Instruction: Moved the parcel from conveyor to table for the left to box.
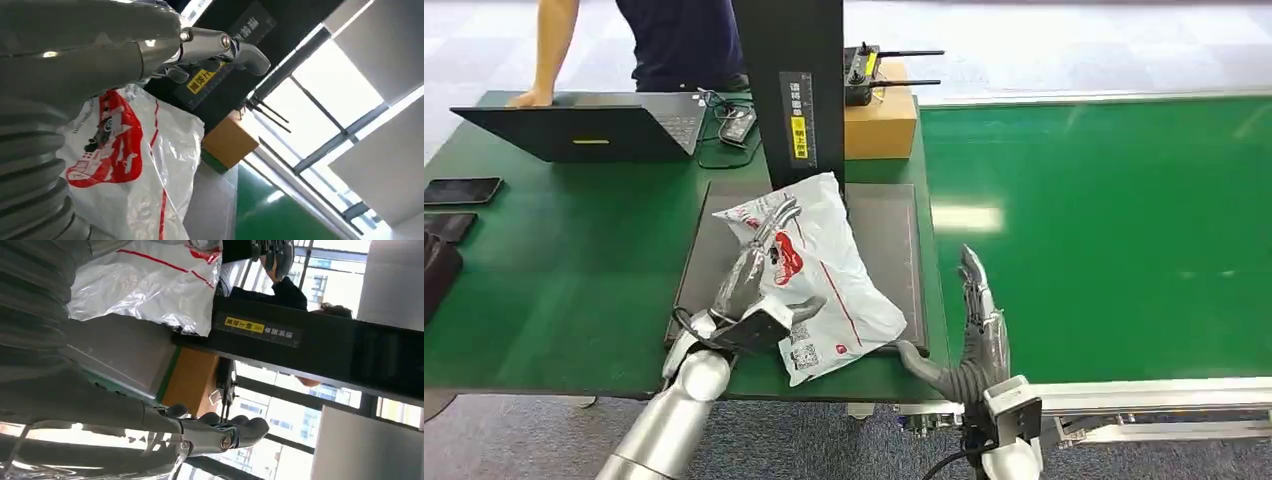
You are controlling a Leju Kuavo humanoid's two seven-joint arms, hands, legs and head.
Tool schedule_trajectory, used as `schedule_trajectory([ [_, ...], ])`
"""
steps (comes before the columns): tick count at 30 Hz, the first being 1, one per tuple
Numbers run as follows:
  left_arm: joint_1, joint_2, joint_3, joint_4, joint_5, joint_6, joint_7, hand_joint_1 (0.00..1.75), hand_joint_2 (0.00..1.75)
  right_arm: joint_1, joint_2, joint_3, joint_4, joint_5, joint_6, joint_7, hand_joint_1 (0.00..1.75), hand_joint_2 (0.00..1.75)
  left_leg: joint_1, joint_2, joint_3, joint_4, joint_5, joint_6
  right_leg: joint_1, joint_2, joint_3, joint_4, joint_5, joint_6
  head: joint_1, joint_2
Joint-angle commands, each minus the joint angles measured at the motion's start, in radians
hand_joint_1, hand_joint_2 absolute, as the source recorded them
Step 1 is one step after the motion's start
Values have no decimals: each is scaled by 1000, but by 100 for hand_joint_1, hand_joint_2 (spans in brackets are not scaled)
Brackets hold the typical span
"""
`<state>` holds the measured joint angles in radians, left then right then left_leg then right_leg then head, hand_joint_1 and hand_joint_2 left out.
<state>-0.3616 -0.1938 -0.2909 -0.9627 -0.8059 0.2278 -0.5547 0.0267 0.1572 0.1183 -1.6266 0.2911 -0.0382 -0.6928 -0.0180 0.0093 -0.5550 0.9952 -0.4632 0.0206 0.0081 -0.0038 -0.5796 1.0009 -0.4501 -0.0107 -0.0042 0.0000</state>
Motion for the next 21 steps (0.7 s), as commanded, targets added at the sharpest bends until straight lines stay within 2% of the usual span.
schedule_trajectory([
  [1,-201,26,-145,316,-52,-67,14,0,175,-1,-13,-25,33,-21,2,1,0,175,1,-5,1,-1,1,-2,0,-4,2,-1,0,1,0,0],
  [8,-333,0,-257,549,-119,-160,49,0,175,-6,-25,-26,39,-36,1,7,0,175,1,-3,1,0,1,-2,0,-2,1,-1,0,1,0,0],
  [18,-352,2,-308,622,-133,-199,102,0,175,10,-31,-19,52,-49,9,-4,0,175,2,-2,2,-2,1,-4,1,0,3,-3,1,2,0,0],
  [21,-348,3,-329,644,-147,-209,157,0,175,28,-29,-12,44,-30,-14,-2,0,175,1,-1,2,-1,0,-2,1,0,2,-2,0,1,0,0],
])
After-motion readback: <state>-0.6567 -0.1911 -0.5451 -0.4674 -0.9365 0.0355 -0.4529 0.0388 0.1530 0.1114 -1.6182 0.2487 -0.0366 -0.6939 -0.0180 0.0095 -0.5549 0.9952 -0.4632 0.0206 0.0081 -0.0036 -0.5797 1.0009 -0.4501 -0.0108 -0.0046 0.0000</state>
